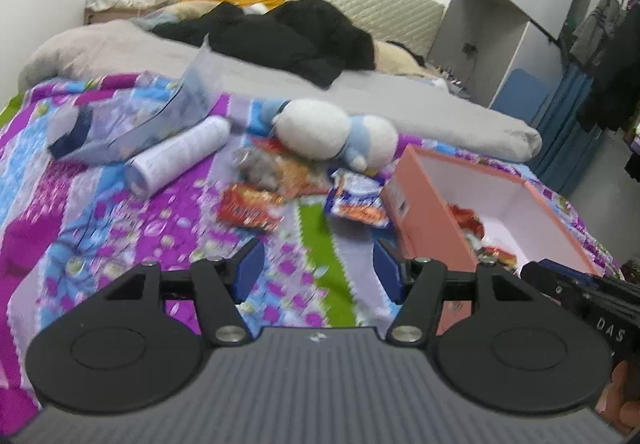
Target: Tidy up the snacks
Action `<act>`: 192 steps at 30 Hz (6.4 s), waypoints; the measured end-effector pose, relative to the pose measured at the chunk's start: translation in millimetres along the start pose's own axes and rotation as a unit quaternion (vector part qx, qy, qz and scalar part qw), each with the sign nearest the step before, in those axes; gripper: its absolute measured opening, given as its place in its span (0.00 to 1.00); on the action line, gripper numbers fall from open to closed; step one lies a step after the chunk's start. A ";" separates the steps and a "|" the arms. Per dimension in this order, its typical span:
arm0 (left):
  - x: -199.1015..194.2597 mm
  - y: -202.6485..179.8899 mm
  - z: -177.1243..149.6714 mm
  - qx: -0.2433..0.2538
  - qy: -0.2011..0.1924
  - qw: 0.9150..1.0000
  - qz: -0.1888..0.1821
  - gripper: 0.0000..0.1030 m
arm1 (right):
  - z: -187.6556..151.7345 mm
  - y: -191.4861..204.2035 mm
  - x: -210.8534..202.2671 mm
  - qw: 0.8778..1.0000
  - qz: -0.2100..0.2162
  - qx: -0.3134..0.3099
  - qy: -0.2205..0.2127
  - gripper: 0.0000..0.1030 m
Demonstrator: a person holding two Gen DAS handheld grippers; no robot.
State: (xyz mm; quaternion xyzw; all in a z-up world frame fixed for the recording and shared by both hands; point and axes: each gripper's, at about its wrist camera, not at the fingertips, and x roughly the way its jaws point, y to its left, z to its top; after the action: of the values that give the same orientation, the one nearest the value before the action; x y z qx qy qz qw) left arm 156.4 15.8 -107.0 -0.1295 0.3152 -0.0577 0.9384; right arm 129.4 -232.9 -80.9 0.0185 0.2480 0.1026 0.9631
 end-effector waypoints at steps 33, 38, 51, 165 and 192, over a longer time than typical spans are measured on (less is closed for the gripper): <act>159.6 82.3 16.6 -0.035 0.066 0.997 0.033 0.75 | -26.2 75.6 144.6 0.983 -0.021 -0.172 0.059 0.63; 193.9 88.1 23.4 -0.027 0.072 0.996 0.033 0.75 | -22.7 75.1 186.6 0.979 -0.044 -0.187 0.072 0.56; 262.3 98.4 36.5 -0.001 0.085 0.996 0.021 0.73 | -30.5 88.0 272.4 0.950 -0.089 -0.291 0.075 0.55; 60.5 73.0 -91.2 -0.011 0.158 0.987 0.029 0.85 | -92.2 66.7 89.3 0.978 0.068 -0.057 0.189 0.21; 76.7 46.0 -107.5 0.087 0.166 0.980 0.063 0.62 | -99.2 51.6 103.9 0.975 0.051 -0.003 0.217 0.79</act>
State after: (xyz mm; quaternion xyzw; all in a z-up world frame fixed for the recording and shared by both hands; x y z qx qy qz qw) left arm 153.4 23.1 -246.6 -0.0158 0.4678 -0.0462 0.8825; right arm 160.8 -162.5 -212.6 0.0054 0.4498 0.1535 0.8798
